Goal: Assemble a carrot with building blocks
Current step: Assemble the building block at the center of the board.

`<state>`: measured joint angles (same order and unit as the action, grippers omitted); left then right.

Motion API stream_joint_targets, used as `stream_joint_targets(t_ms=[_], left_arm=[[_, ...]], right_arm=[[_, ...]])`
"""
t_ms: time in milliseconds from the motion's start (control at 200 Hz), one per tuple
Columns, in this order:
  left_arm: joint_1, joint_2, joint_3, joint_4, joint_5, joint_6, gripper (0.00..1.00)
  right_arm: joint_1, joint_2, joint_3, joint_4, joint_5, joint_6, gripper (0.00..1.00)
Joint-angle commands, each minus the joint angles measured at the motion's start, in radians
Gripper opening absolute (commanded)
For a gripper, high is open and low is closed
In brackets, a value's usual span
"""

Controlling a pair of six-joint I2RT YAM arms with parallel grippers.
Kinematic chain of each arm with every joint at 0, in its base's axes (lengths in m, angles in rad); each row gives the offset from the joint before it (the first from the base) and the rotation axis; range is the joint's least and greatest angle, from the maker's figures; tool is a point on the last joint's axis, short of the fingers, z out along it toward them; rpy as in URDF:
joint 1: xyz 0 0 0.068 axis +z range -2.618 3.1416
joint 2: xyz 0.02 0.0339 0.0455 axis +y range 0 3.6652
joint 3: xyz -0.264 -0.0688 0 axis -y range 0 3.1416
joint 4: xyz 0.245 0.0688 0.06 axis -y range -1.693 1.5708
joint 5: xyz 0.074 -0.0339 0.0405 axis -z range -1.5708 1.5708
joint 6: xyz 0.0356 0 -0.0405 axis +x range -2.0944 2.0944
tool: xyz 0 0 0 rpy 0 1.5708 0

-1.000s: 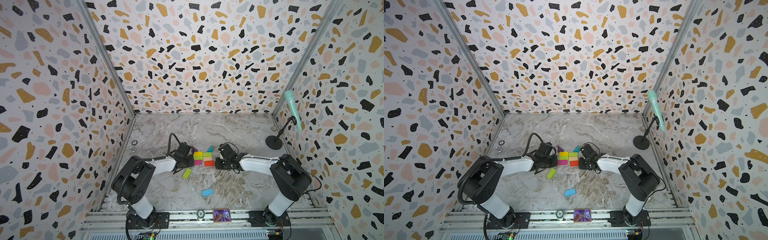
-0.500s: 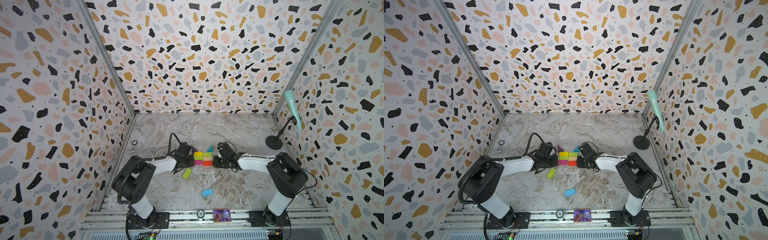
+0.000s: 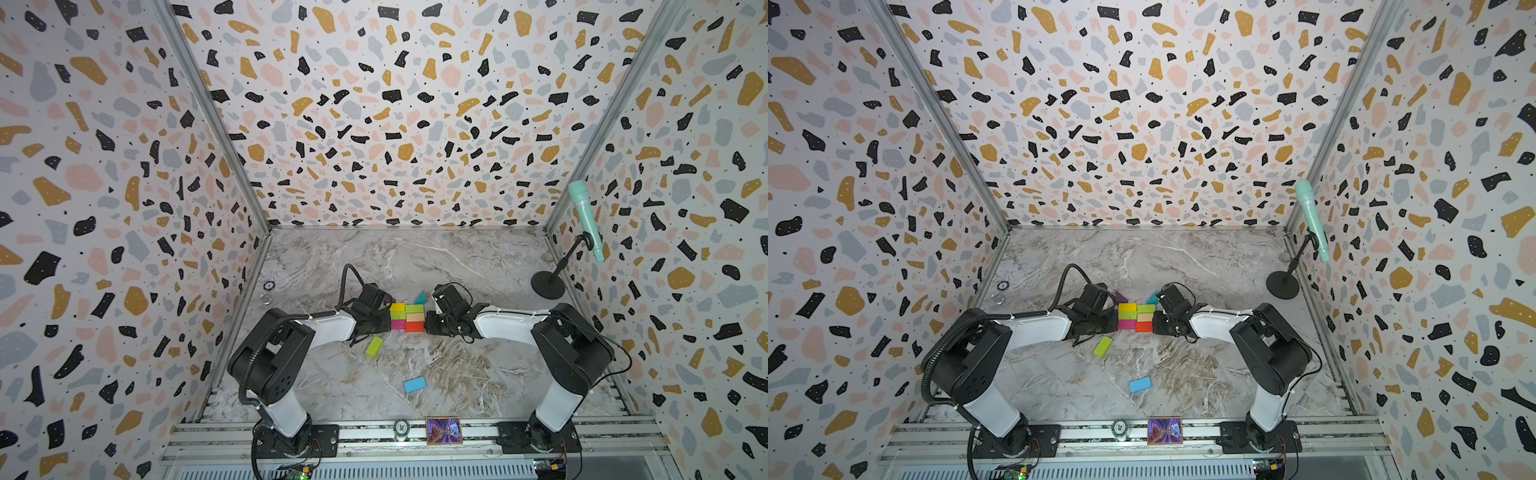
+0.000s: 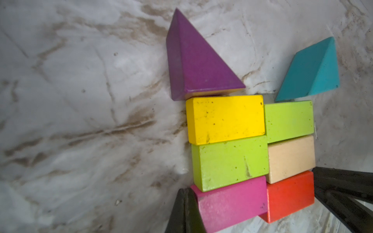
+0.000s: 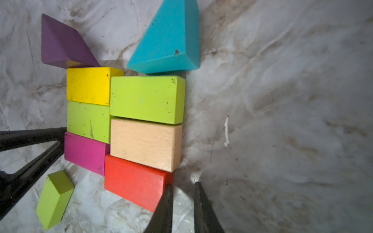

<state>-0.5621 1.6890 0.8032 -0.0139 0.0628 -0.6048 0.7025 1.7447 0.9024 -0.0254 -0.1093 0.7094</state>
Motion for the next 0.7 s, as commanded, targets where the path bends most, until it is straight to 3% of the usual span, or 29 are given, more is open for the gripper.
stream_joint_targets(t_ms=[0,696], left_arm=[[-0.016,0.032,0.007,-0.040,0.005,0.011,0.05],[-0.022,0.016,-0.010,-0.020,-0.012,-0.021,0.03]], right_arm=[[0.005,-0.009,-0.002,-0.025,0.009,0.009,0.21],[-0.007,-0.080,-0.026,-0.023,0.032,0.023,0.21]])
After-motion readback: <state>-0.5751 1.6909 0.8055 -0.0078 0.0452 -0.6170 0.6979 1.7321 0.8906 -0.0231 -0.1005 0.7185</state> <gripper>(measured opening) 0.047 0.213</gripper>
